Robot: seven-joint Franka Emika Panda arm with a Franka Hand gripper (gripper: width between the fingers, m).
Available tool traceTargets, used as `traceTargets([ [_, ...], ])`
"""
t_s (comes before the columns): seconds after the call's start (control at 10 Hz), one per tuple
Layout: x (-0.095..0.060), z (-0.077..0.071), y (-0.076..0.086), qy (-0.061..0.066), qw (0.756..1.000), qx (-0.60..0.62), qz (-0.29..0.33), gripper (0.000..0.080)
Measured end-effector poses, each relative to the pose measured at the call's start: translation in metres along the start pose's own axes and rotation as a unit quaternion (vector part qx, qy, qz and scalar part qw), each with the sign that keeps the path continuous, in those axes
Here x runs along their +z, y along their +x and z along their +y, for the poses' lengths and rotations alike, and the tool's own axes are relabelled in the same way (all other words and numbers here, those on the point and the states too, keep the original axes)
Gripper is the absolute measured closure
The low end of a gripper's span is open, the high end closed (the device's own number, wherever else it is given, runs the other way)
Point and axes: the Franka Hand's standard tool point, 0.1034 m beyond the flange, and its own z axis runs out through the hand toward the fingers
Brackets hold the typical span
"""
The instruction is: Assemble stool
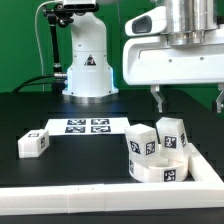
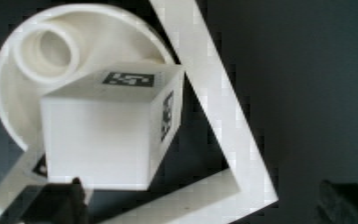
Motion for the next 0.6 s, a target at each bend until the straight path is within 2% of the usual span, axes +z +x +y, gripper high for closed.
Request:
traceTargets([
  [0.1,-0.0015,-0.0003,0.0012,-0.012,0.995,-0.096,0.003,0.0151],
  [0.6,-0.0010,0.0033,0.0045,-0.017,0.965,-0.261,0.005,0.0151],
])
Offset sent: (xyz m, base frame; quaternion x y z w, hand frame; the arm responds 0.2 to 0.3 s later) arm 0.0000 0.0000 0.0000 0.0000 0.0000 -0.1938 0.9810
